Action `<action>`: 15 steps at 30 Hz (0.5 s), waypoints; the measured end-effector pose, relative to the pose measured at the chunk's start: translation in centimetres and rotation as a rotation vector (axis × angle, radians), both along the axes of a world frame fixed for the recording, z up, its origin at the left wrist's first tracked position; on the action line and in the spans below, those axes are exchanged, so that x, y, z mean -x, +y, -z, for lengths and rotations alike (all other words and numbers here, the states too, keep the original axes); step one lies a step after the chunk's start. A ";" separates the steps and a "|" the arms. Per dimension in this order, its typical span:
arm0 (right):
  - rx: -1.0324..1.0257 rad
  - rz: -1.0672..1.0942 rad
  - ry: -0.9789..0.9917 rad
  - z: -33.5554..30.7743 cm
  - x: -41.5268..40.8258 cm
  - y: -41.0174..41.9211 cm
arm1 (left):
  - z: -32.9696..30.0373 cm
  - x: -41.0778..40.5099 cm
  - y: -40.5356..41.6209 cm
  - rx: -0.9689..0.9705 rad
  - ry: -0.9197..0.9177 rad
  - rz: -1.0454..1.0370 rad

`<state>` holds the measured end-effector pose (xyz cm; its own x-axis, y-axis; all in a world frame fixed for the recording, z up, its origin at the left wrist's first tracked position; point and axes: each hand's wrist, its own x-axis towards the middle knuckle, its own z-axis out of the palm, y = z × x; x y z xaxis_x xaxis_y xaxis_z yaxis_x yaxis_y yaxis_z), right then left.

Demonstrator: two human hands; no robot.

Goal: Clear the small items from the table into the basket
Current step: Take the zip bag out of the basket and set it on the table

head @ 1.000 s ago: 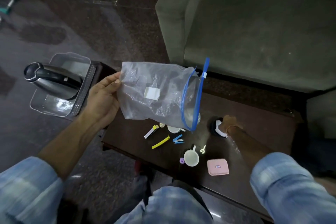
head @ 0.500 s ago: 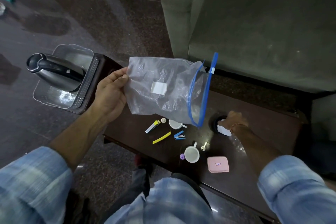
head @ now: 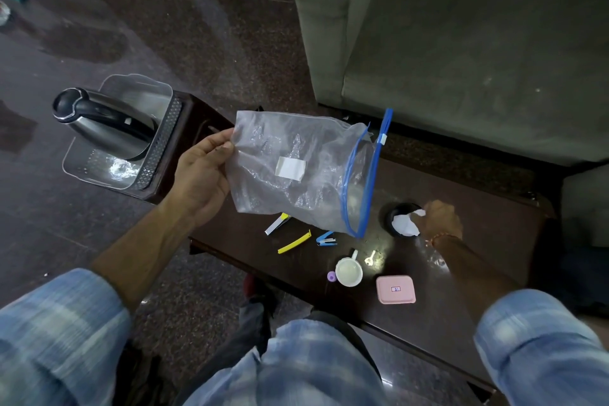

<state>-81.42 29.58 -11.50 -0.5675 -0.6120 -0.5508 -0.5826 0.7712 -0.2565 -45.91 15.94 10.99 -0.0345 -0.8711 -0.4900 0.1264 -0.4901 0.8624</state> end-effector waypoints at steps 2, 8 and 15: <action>0.058 0.026 0.026 -0.3 -0.4 0.6 | 0.0 -0.2 0.4 0.003 0.008 0.008; 0.423 0.315 -0.025 -4.6 -3.1 -0.2 | -0.4 -0.8 1.1 -0.003 0.039 0.016; 0.887 0.316 -0.608 -17.0 -13.6 -0.2 | -2.1 -1.3 0.9 -0.005 0.167 -0.048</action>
